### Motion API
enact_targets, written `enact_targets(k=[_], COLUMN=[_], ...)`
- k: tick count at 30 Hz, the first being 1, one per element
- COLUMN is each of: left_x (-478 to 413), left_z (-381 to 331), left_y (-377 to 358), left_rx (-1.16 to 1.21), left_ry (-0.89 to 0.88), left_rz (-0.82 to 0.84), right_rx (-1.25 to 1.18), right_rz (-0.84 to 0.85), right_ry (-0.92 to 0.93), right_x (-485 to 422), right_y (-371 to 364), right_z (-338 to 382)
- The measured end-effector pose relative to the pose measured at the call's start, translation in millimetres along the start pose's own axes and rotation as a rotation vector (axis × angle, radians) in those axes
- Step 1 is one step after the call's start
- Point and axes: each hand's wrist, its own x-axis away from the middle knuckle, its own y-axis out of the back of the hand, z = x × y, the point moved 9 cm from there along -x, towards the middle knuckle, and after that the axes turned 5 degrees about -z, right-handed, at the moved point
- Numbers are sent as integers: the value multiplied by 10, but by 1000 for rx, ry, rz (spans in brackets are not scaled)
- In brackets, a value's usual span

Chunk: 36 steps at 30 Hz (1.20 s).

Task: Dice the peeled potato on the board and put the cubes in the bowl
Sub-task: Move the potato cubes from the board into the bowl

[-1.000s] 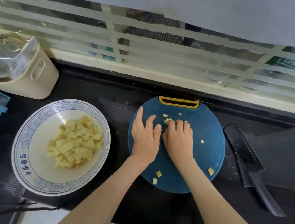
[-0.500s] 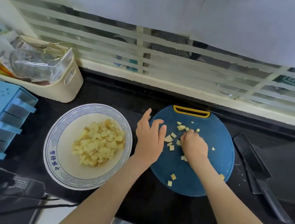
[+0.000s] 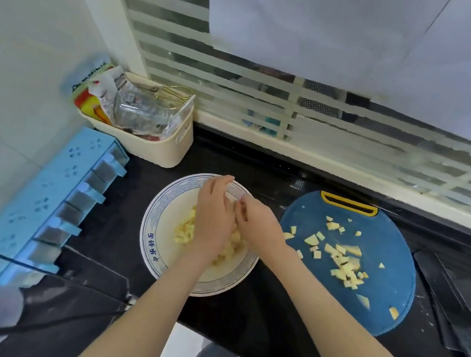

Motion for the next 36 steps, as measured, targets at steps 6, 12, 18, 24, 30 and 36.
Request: enact_targets(k=[6,12,18,24,30,36], left_x=[-30,23,197,584,862,950], left_z=[319,96,-411,-642,-409,-271], left_y=[236,-19,-505,-1290,-1872,-1953], left_rx=[-38,-57,-36,3,-184,31], left_ry=[68,-23,-215,-232,-193,-5], left_rz=[-7,11,68,300,416,405], right_rx=[208,292,-67,-127,237,292], right_rz=[43,-103,-316,-434,-144,103], right_ry=[251,208,-45,-457,-233,174], right_x=[74,25,-28,387,551,407], right_y=[-364,-144,409,827,556,283], right_z=[254,-33,-706,-2163,-2496,-2187])
